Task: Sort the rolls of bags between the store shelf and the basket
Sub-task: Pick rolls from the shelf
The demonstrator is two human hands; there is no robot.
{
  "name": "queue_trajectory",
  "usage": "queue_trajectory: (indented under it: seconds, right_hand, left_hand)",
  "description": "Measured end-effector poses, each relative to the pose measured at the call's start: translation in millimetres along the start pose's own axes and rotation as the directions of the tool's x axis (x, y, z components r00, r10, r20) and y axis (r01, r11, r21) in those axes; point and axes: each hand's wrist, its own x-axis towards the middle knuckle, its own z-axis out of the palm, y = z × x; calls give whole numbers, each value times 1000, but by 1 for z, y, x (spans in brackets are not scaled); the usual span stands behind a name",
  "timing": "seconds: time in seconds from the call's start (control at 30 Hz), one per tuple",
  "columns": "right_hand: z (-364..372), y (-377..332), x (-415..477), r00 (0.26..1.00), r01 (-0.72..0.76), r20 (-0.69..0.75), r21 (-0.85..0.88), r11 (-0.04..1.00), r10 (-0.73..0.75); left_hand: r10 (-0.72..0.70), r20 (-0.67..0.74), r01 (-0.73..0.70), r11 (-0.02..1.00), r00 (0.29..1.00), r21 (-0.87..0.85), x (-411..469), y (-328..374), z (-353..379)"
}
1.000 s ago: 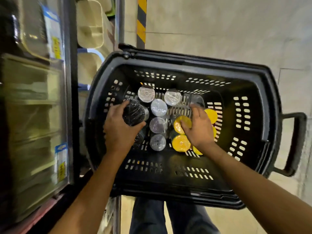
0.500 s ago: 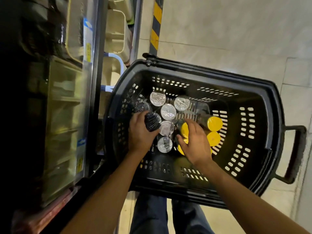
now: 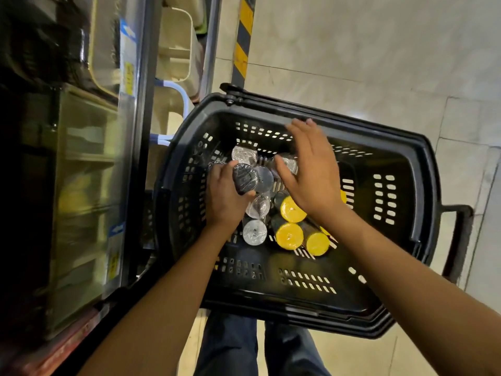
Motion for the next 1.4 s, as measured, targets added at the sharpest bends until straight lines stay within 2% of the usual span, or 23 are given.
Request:
queue_trajectory:
  seconds: [0.13,0.33,0.53,0.83,1.13,1.23,1.4]
  right_hand:
    - [-4,1,36,992,108,-57,-89,990,-113]
    - [2,17,61,989,132,85,-170,977,-119]
    - [15,36,69,983,152,128,-194,969,-128]
    - [25,42,69,982,182,-12,-238,954,-191]
    - [37,48,68,950,220,-147,-316,923,-277]
    - [39,49,68,942,214,-177,-338,916,-285]
    - [40,50,68,934,222,-197,-330,917,-298]
  left_hand:
    - [-29,-29,28,999,999,-18,0,-8,-2]
    - [-72,-10,71,996,997,-55,-2,-21,-11]
    - [-49,-11,48,999,999,-22,-2,-27,-12]
    - [-22,60,18,997,998,76,1,-29,-9]
    - [-26,104,11,989,994,145,24,-40,35]
    - [40,93,-55,985,995,165,33,-44,44]
    - [14,136,-44,975,991,220,46,-49,56]
